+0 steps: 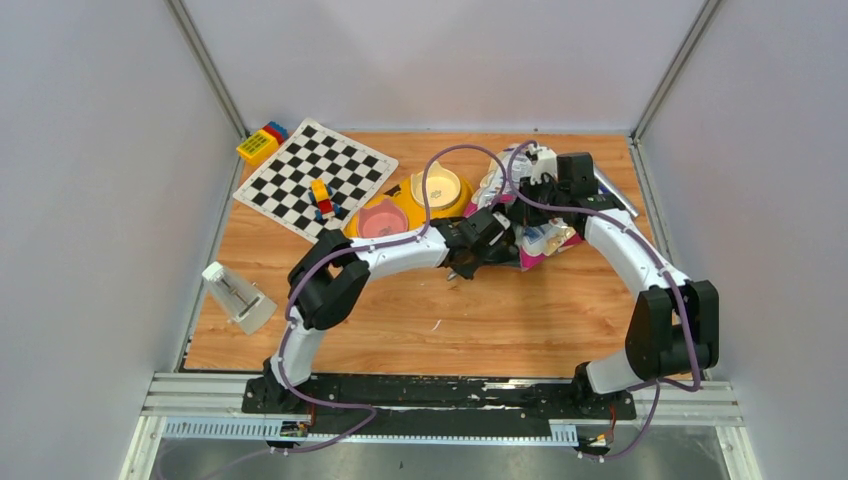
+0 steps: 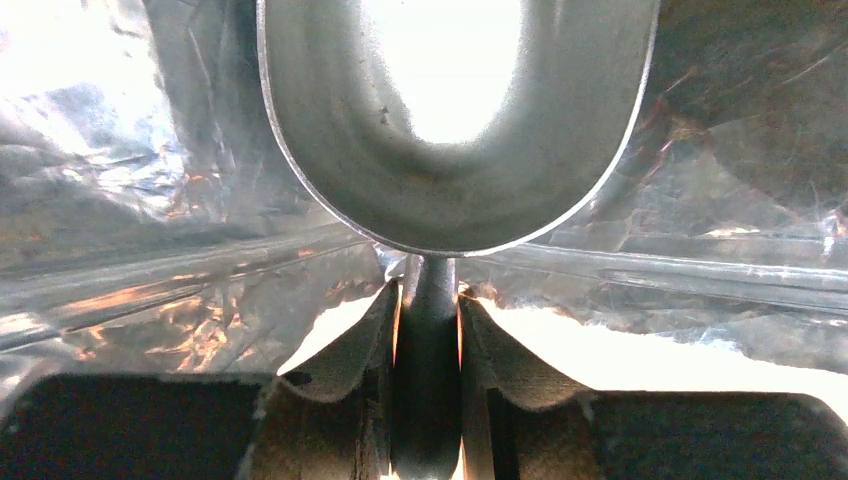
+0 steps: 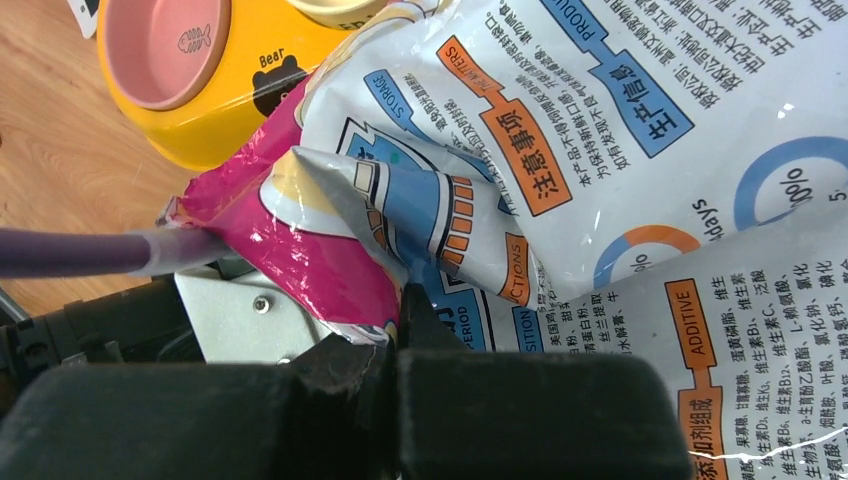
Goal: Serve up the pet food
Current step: Collect the pet food from the pet food bag.
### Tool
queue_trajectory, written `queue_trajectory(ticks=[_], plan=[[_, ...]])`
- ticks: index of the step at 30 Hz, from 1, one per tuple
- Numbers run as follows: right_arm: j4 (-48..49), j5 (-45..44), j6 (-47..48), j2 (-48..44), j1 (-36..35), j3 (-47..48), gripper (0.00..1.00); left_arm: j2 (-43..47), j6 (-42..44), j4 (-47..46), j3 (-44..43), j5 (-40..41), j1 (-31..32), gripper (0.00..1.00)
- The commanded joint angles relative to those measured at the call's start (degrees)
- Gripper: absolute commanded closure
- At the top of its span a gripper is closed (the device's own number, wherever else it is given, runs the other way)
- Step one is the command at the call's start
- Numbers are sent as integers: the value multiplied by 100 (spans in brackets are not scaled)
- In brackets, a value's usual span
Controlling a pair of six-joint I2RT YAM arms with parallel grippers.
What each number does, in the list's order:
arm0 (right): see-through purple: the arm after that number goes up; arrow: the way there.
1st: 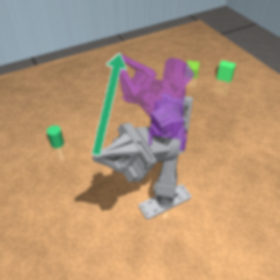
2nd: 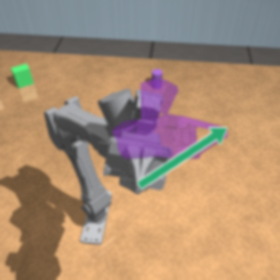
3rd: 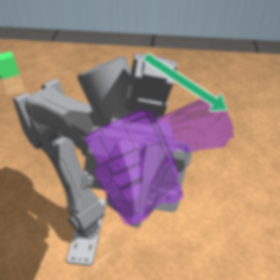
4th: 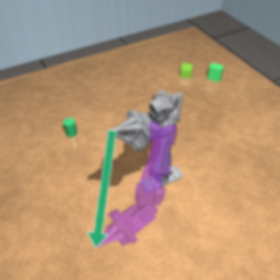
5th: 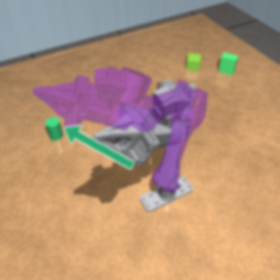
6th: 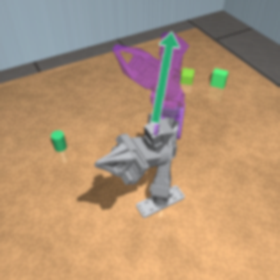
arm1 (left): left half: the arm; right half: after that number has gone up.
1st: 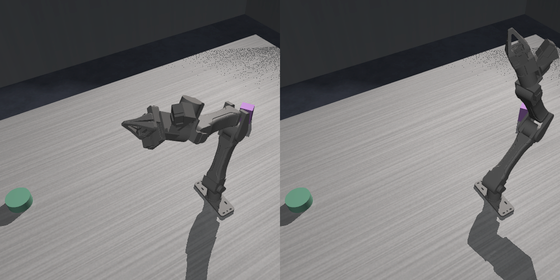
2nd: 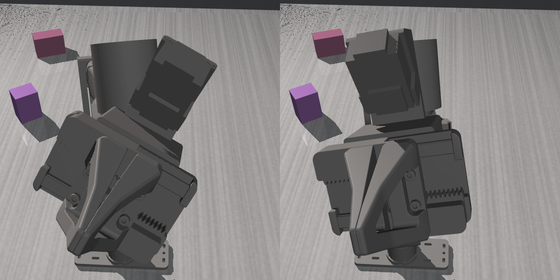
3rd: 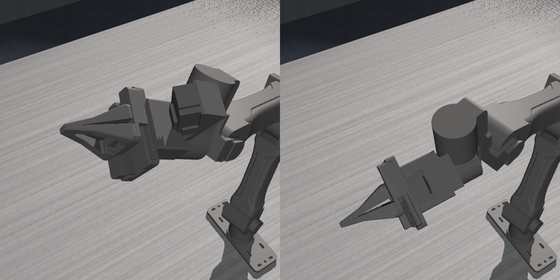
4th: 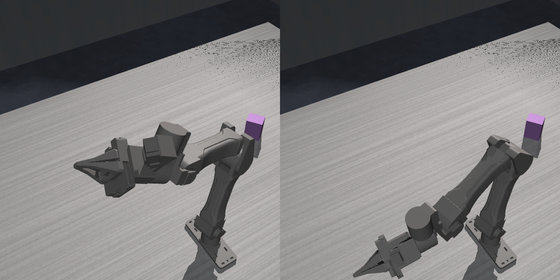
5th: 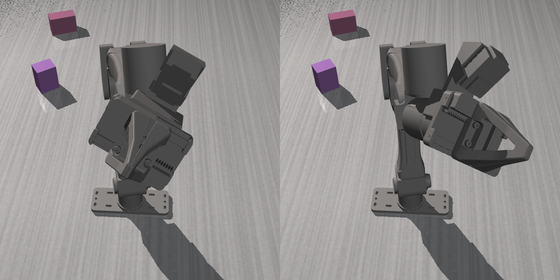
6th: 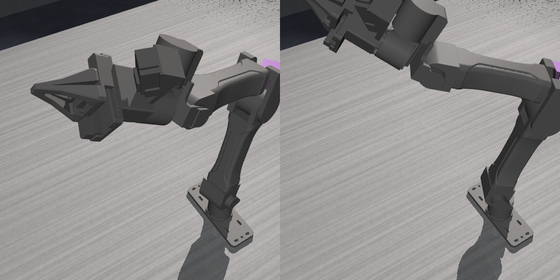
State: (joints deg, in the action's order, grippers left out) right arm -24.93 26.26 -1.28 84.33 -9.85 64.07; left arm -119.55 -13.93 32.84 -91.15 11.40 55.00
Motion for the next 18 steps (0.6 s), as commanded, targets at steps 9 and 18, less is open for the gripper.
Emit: queue_trajectory(ticks=[9,18], plan=[[-638,562,-24,37,21,165,100,-312,-634,-718,-30,201,-517,100],[-640,565,37,-26,28,119,100,-996,-718,-190,-1003,-199,-517,100]])
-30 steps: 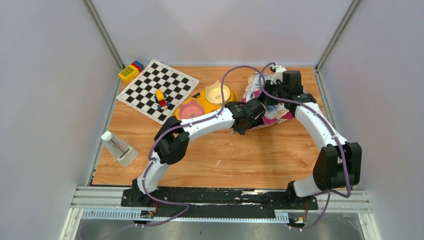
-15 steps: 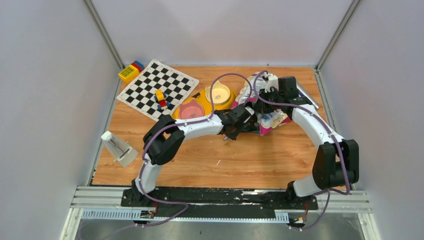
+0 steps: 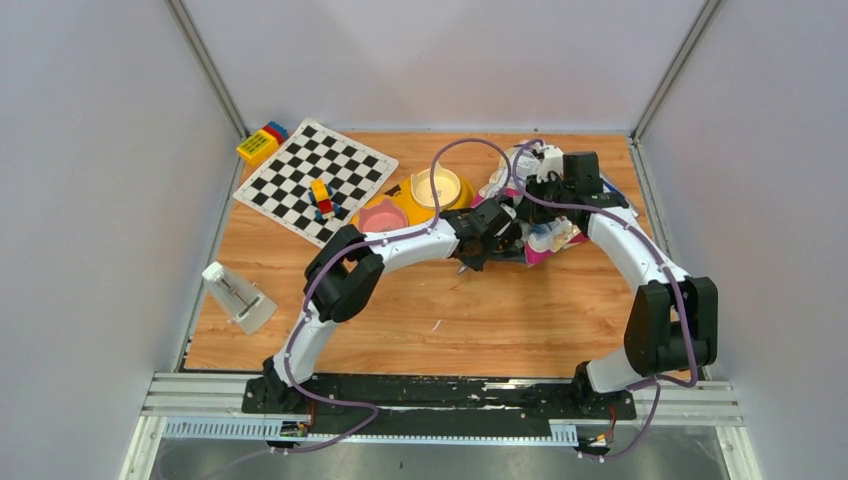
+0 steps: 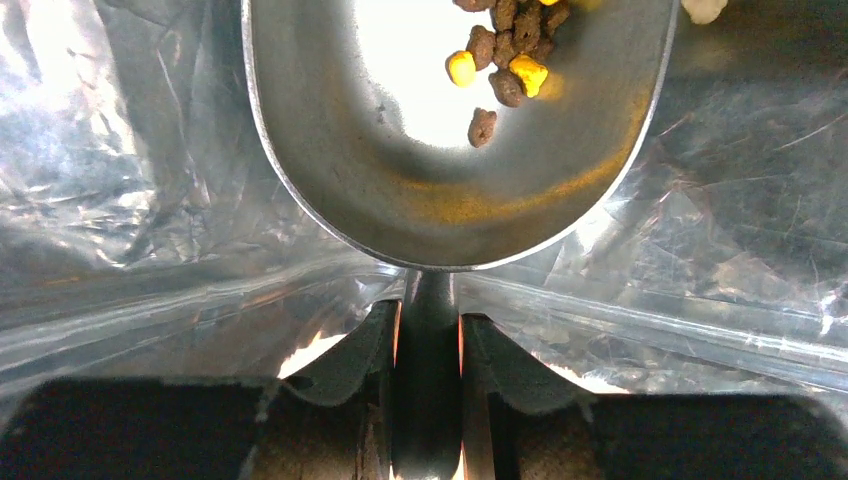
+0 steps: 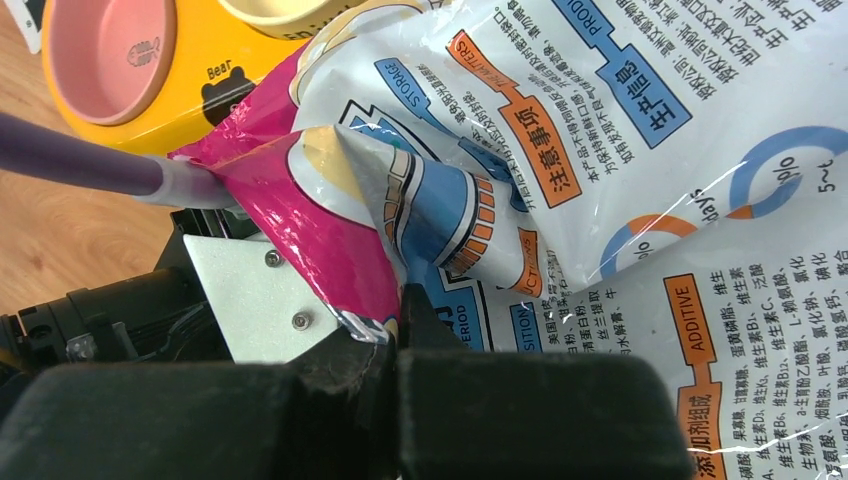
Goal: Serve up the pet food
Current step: Collect the pet food from the pet food bag.
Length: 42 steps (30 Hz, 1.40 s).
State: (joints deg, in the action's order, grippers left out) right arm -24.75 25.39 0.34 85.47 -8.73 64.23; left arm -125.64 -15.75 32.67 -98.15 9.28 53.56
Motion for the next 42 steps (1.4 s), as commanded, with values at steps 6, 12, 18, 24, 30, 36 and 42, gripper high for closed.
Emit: queue_trajectory(ticks=[6,12,18,24,30,36,42], plan=[[-666,713,-70,-464,-75,159,100,-182,-382,287,-606,-546,-382,100],[-733,845,116,-820,-76,465,100,536,-116,627,-200,-595,-381,100],[-743,1537,2,-907,80,560,100,551,-113,772,-197,-686,-382,100],[-790,2298,-63,-817,228,391,100,-282,278,1895,-1587,-420,-407,100],[-597,2556,147,-1312,302,267,100,-708,565,2778,-2846,-491,-434,100],[-582,2444,306,-1109,302,-33,100,-936,702,3703,-3462,-591,-434,100],[-778,2586,607,-795,8,-594,100,-763,757,3650,-2659,-657,-416,100]])
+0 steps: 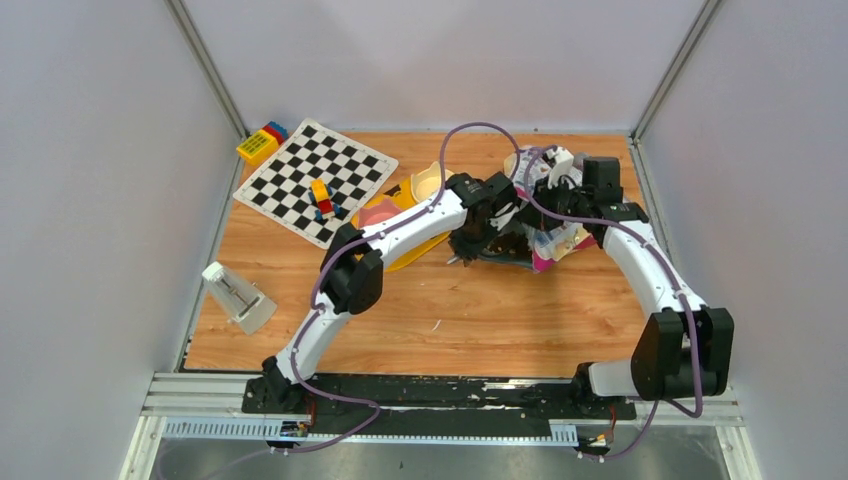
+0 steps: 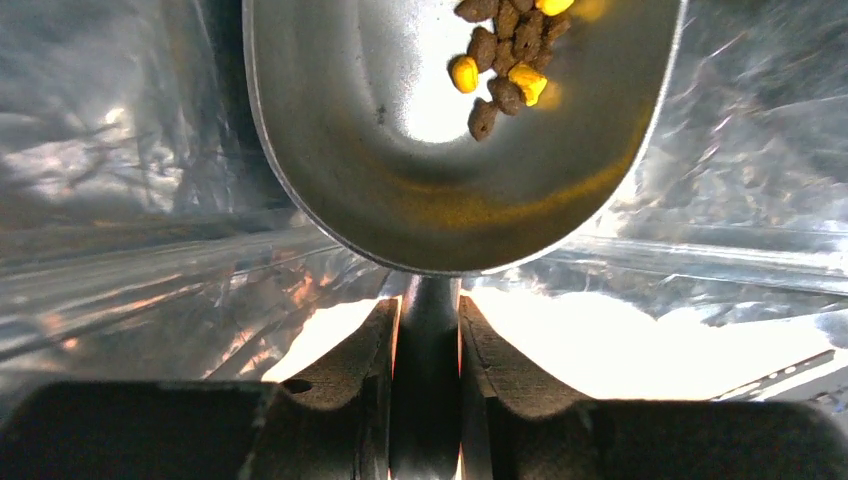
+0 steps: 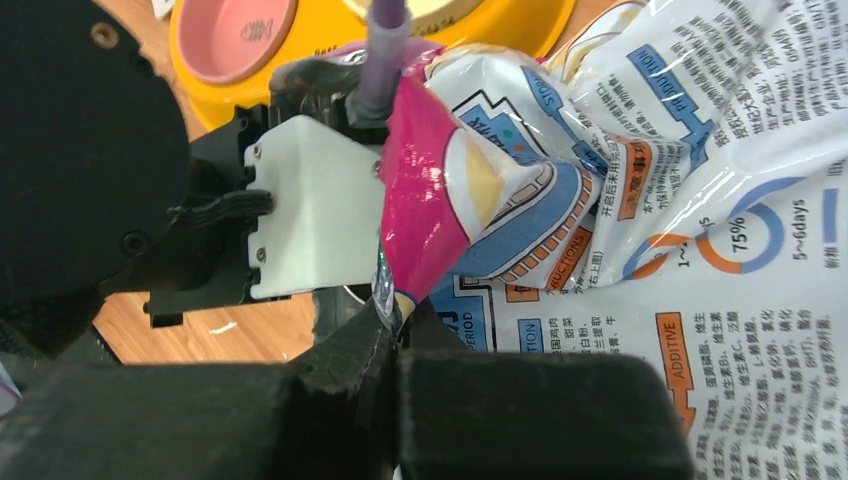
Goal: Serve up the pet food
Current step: Collect the pet food from the pet food bag.
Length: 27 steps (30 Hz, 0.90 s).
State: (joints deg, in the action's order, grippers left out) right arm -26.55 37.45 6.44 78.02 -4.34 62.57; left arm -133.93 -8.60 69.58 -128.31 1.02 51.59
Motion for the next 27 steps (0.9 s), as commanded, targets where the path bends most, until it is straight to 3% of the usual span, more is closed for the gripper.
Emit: queue_trajectory(ticks=[1,5,10,21,27], plan=[[-545,1334,12,-50,-515,-530,100,67,42,-63,420,166,-224,100],[-416,1300,-24,-69,-788,-617,100,-88,-30,-89,452,177,-220,100],[-347,1145,-109,3,-973,-604,100,-672,-242,-62,-342,177,-230,100],[-2,1003,-264,-300,-736,-661,100,-1286,-1030,-819,-1391,-919,-393,100],[1157,1207,-978,-1450,-39,-1141,100,-1021,-1065,-885,-180,-859,-300,100]])
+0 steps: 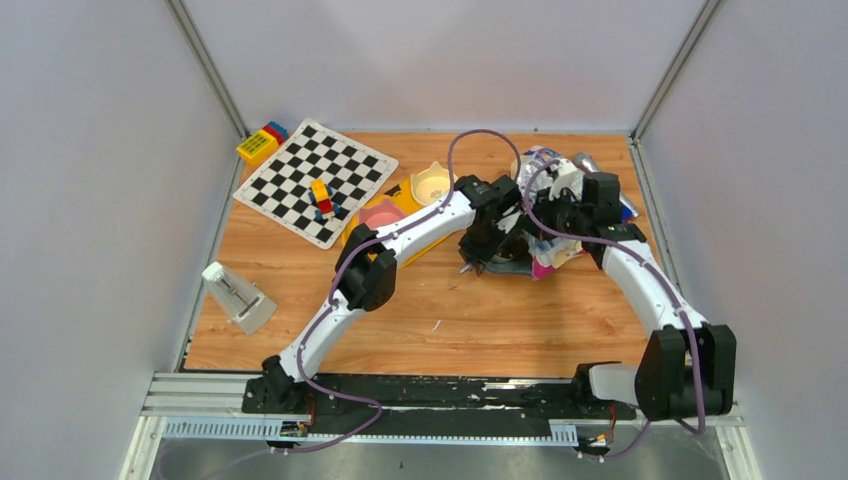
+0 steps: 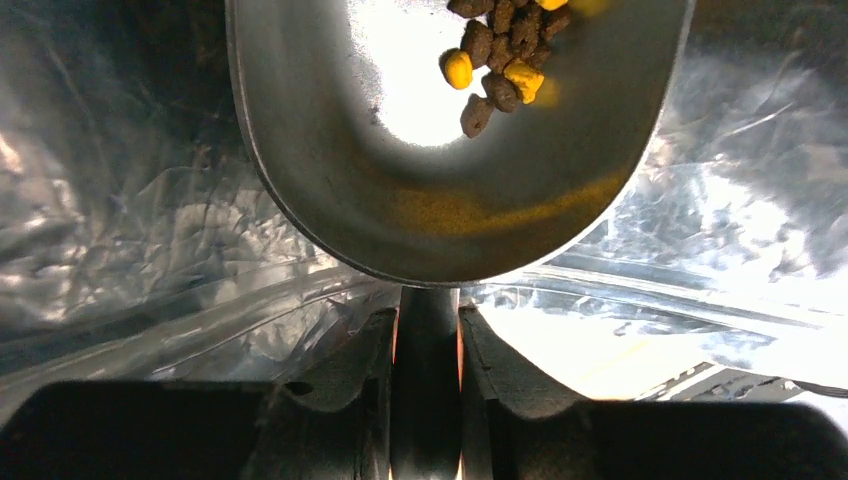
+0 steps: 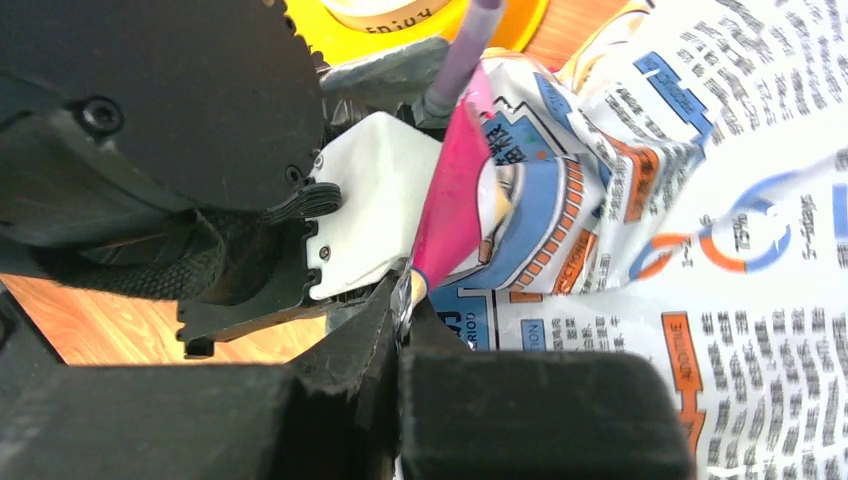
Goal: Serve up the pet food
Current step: Collect the pet food from the pet food bag.
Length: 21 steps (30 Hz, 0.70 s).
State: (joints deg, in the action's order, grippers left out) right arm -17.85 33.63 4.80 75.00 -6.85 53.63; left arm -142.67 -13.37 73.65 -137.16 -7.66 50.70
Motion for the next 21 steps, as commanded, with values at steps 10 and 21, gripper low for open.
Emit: queue_trajectory(ticks=[10,21], plan=[[-128,2560,-631,-490,289,-473,100,-226,-631,-1297,1161,186,-163,100],[-249,2191,-565,-314,-324,-310,100,-643,-1078,-1892,-63,-495,-200,100]])
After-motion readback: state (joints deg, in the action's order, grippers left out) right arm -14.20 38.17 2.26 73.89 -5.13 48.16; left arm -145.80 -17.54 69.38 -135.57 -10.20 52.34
